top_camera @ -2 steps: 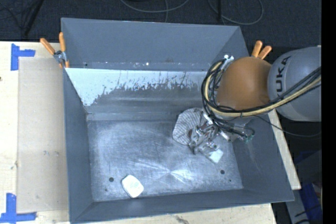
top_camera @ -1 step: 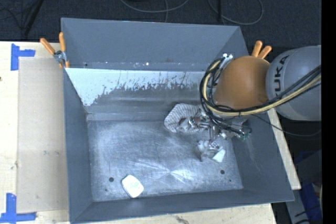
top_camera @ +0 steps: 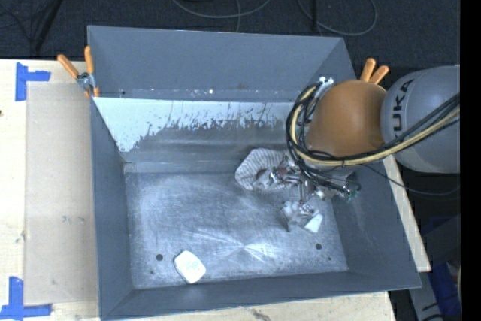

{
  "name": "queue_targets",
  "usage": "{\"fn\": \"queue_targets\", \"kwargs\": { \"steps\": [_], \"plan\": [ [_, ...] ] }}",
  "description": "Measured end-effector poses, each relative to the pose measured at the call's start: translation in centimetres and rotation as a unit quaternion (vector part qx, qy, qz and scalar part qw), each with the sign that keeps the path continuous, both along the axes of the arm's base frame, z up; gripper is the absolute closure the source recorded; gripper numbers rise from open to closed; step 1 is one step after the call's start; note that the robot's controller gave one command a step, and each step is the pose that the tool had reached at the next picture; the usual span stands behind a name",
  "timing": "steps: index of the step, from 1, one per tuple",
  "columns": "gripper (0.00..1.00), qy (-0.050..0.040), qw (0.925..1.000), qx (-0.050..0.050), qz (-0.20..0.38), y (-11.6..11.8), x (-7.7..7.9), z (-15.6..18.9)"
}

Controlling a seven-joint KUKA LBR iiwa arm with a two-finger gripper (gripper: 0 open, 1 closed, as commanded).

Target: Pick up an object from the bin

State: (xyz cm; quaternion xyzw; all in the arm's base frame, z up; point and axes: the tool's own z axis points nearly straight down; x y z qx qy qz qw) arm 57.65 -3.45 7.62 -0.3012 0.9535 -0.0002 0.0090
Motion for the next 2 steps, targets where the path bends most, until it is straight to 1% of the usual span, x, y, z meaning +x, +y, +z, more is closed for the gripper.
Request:
{"fn": "queue_targets", "kwargs": {
  "steps": [1,2],
  "plan": [
    [1.00,0.0145,0.9998,-0.004,0.014,-5.38,-3.28,0.05],
    [0.00,0.0075,0.9999,-0.002,0.015,-5.11,-3.10,-0.20]
  ]
}}
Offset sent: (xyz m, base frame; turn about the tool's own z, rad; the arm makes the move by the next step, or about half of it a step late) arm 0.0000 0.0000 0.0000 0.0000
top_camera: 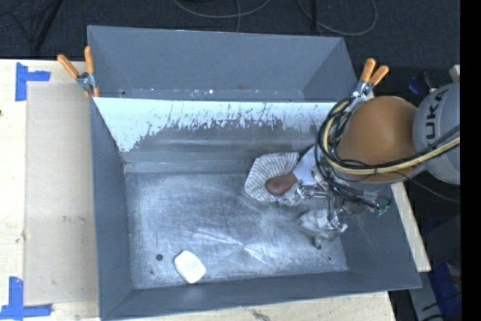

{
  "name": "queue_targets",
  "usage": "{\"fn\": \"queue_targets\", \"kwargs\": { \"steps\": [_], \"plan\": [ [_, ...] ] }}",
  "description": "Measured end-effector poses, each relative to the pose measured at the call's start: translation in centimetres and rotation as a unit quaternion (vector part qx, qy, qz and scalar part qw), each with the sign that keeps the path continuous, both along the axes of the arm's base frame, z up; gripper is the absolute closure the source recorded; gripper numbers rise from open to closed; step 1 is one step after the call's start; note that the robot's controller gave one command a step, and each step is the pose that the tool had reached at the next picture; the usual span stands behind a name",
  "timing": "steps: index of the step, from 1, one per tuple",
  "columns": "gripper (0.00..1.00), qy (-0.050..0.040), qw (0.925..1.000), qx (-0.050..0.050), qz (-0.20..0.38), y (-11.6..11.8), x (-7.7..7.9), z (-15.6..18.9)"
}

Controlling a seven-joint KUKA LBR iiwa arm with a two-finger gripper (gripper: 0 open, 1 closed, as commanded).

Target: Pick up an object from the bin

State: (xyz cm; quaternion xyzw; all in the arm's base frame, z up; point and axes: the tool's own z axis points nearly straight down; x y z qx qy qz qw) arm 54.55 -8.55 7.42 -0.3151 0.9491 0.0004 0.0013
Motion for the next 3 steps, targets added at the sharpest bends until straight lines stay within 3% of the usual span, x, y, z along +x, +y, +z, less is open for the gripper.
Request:
{"fn": "queue_targets", "kwargs": {
  "steps": [1,2,3],
  "plan": [
    [1.00,0.0060,1.0000,-0.002,-0.001,-0.27,-0.13,0.28],
    [0.00,-0.0006,1.0000,0.000,-0.001,-0.01,0.02,0.01],
    [0.00,0.0001,1.0000,0.000,-0.001,-0.03,-0.01,0.00]
  ]
}}
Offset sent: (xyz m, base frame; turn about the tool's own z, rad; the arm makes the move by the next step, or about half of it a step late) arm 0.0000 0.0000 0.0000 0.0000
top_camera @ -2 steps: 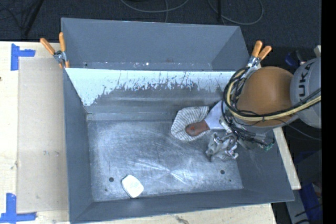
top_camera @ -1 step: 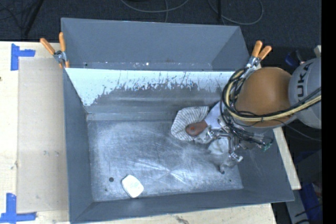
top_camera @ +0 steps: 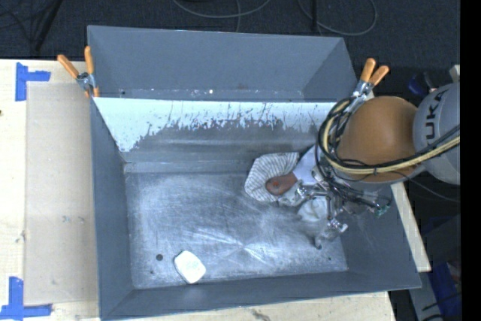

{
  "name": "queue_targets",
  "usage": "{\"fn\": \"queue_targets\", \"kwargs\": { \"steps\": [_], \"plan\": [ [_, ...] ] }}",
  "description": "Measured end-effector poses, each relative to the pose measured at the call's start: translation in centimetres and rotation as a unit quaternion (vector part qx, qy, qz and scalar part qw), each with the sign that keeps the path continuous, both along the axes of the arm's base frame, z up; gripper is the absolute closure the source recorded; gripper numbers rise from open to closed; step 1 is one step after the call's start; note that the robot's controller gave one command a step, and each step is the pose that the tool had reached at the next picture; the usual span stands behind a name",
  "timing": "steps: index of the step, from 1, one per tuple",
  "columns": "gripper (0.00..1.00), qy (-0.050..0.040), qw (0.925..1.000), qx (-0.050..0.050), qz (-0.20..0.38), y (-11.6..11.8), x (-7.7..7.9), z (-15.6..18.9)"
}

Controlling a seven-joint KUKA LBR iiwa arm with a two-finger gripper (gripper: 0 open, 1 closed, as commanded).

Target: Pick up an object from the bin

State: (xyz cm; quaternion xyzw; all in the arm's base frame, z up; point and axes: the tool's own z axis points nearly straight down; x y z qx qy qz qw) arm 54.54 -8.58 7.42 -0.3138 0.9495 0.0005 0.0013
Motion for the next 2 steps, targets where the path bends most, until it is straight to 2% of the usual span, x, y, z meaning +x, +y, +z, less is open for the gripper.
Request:
{"fn": "queue_targets", "kwargs": {
  "steps": [1,2],
  "plan": [
    [1.00,0.0073,0.9996,0.001,0.027,-2.96,6.79,0.10],
    [1.00,0.0072,0.9996,0.001,0.026,-2.97,6.79,0.10]
  ]
}}
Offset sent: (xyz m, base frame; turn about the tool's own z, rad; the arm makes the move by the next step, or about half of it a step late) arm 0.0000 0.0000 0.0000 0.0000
